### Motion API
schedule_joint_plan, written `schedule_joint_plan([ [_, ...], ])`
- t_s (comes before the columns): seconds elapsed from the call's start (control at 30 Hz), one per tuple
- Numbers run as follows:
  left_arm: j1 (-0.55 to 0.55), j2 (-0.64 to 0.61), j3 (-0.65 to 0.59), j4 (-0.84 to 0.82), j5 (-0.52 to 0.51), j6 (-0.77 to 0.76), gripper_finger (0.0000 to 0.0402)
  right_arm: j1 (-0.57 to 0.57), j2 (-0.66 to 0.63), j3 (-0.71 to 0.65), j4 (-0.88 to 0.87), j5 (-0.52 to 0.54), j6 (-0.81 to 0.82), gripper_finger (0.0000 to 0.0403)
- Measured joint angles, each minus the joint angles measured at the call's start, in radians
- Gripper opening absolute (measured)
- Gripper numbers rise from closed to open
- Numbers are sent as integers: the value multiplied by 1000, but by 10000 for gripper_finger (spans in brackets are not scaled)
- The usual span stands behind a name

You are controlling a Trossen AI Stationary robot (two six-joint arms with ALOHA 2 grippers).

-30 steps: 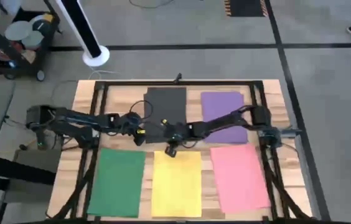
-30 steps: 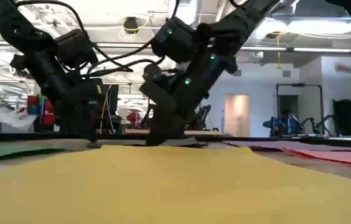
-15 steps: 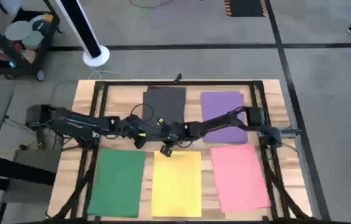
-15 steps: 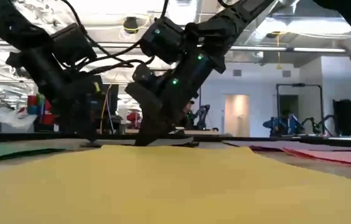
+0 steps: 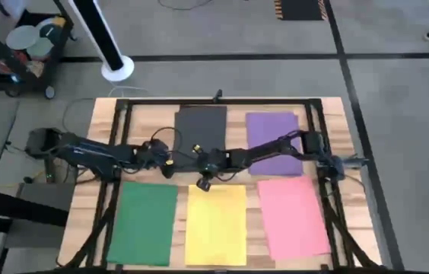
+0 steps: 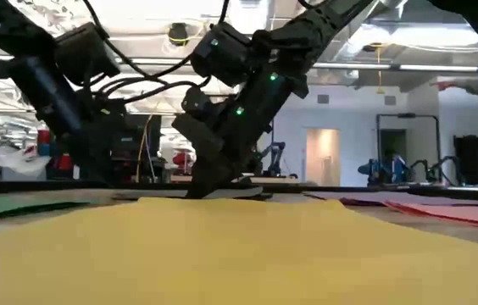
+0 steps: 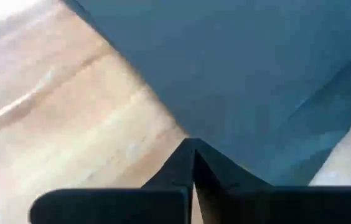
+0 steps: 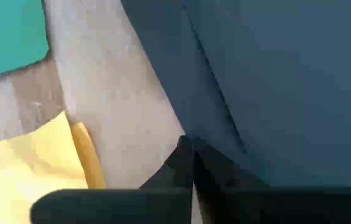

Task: Organize paper
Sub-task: Put the black paper on top of the other back paper in the top center of the table

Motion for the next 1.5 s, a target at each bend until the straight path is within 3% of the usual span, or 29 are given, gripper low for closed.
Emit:
schedule_joint_plan([
  [0.3,-9,95,1,99,14,7,0,0,-1,0,1,-1,0,0],
  [0.9,-86,95,1,107,36,-11,0,-13,-1,-1,5,47,45,0],
  [1.1,-95,36,-2,52,75,5,0,-11,-1,-1,6,51,46,0],
  [1.5,-115,-133,-2,-185,42,19,0,8,-1,-1,15,55,45,0],
])
